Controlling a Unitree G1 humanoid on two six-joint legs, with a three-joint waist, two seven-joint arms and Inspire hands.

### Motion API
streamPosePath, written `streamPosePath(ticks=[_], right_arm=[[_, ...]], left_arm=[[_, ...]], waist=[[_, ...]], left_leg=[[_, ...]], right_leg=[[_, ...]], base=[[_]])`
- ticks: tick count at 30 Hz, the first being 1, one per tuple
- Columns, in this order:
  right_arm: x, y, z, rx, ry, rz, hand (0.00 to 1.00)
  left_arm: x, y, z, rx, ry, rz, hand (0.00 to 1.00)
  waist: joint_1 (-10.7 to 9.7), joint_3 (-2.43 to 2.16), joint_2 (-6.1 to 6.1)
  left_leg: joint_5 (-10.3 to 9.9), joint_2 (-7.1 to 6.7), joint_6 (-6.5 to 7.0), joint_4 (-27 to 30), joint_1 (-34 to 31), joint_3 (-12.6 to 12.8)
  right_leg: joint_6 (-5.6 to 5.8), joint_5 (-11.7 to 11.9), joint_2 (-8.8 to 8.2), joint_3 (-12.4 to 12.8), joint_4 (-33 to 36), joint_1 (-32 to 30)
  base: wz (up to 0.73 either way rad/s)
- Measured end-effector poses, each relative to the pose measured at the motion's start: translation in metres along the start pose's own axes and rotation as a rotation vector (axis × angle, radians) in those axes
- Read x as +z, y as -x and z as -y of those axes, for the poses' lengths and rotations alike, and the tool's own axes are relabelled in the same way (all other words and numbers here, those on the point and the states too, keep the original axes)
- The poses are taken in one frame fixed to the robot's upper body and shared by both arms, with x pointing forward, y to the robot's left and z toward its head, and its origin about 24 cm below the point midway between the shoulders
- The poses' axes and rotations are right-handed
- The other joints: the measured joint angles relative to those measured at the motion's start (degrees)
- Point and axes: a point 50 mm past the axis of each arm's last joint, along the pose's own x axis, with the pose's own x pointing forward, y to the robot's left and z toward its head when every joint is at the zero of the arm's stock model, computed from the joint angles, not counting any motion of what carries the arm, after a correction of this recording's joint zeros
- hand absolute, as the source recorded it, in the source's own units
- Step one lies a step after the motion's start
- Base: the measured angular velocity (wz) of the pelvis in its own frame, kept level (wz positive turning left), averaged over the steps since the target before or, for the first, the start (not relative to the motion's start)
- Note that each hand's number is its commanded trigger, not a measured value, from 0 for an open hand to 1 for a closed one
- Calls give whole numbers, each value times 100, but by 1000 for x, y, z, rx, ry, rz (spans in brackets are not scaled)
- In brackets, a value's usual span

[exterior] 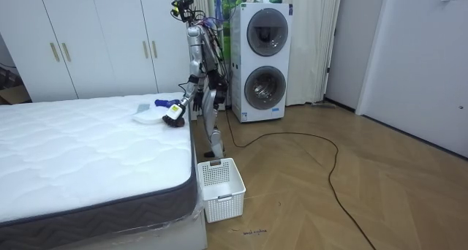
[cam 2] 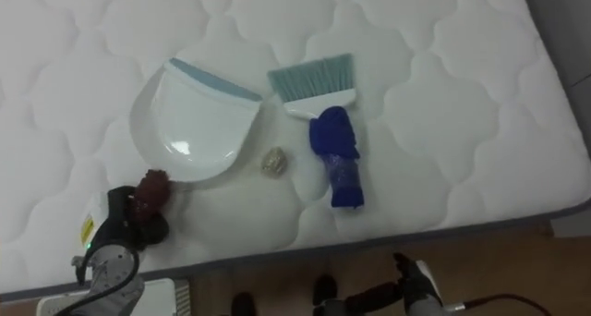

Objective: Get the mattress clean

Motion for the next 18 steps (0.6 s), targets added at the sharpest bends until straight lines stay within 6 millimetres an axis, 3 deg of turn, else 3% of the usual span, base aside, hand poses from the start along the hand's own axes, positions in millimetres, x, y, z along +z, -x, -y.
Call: streamPosePath(ticks=[18], right_arm=[[-4, 1, 1, -44, -85, -25, 0]], left_arm=[[-2, 1, 4, -13, -21, -38, 100]], waist=[[-32, -16, 14]], left_leg=[[-2, -6, 5, 103, -72, 36]], right_leg=[[-3, 3, -51, -13, 162, -111]], base=[[-1]])
